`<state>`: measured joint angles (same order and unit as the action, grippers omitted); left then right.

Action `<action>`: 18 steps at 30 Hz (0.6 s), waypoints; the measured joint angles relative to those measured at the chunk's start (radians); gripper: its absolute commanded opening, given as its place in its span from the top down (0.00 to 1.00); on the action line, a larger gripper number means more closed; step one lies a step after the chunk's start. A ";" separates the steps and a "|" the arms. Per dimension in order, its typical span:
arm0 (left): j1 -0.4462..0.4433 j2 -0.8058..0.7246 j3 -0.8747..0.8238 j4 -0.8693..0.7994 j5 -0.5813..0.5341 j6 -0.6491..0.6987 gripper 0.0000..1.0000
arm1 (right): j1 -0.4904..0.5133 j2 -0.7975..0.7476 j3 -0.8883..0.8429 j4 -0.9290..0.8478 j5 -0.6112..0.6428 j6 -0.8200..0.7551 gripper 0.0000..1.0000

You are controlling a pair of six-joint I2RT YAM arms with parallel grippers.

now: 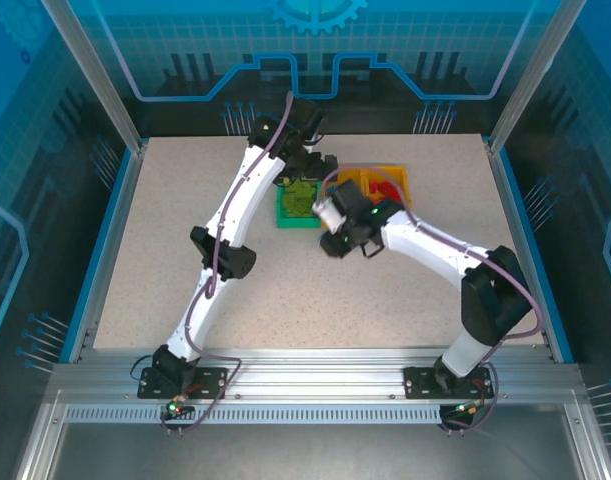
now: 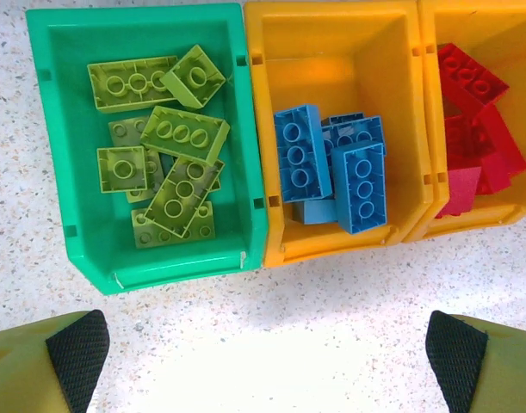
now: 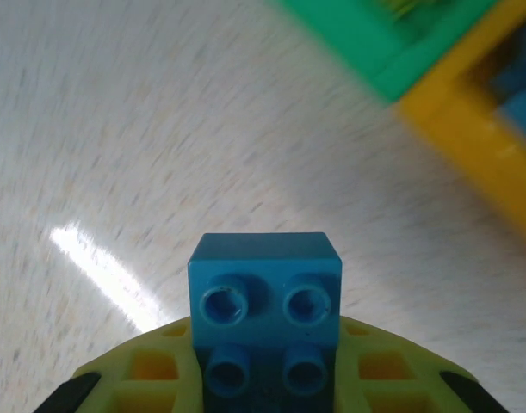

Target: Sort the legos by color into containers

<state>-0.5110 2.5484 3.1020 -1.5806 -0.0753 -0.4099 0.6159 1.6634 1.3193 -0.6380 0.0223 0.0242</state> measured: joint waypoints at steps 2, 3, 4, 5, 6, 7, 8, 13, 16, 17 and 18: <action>-0.001 -0.003 0.005 0.022 -0.004 -0.010 0.01 | -0.053 0.040 0.101 -0.053 -0.013 0.013 0.85; 0.000 -0.003 0.010 0.046 -0.015 -0.023 0.01 | -0.069 0.078 0.158 -0.090 -0.013 0.011 0.86; 0.004 -0.003 0.013 0.068 -0.034 -0.030 0.01 | -0.076 0.120 0.208 -0.126 -0.013 0.011 0.86; 0.009 -0.003 0.013 0.074 -0.047 -0.032 0.01 | -0.080 0.167 0.262 -0.159 -0.012 0.012 0.86; 0.016 -0.002 0.013 0.083 -0.079 -0.036 0.01 | -0.082 0.213 0.314 -0.185 -0.013 0.010 0.86; 0.029 0.005 0.013 0.093 -0.105 -0.037 0.01 | -0.082 0.259 0.373 -0.214 -0.012 0.011 0.86; 0.039 0.009 0.013 0.099 -0.118 -0.040 0.01 | -0.083 0.293 0.415 -0.229 -0.013 0.012 0.86; 0.066 0.022 0.010 0.135 -0.193 -0.056 0.01 | -0.089 0.410 0.561 -0.277 -0.042 0.021 0.86; 0.066 0.022 0.010 0.164 -0.217 -0.063 0.01 | -0.099 0.435 0.610 -0.304 -0.069 0.029 0.86; 0.066 0.022 0.010 0.177 -0.220 -0.064 0.01 | -0.103 0.442 0.623 -0.310 -0.074 0.029 0.86; 0.066 0.022 0.010 0.187 -0.224 -0.064 0.01 | -0.107 0.450 0.639 -0.320 -0.080 0.029 0.86</action>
<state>-0.4446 2.5706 3.1119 -1.3941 -0.2996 -0.4740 0.5091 2.1136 1.9583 -0.9581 -0.0578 0.0536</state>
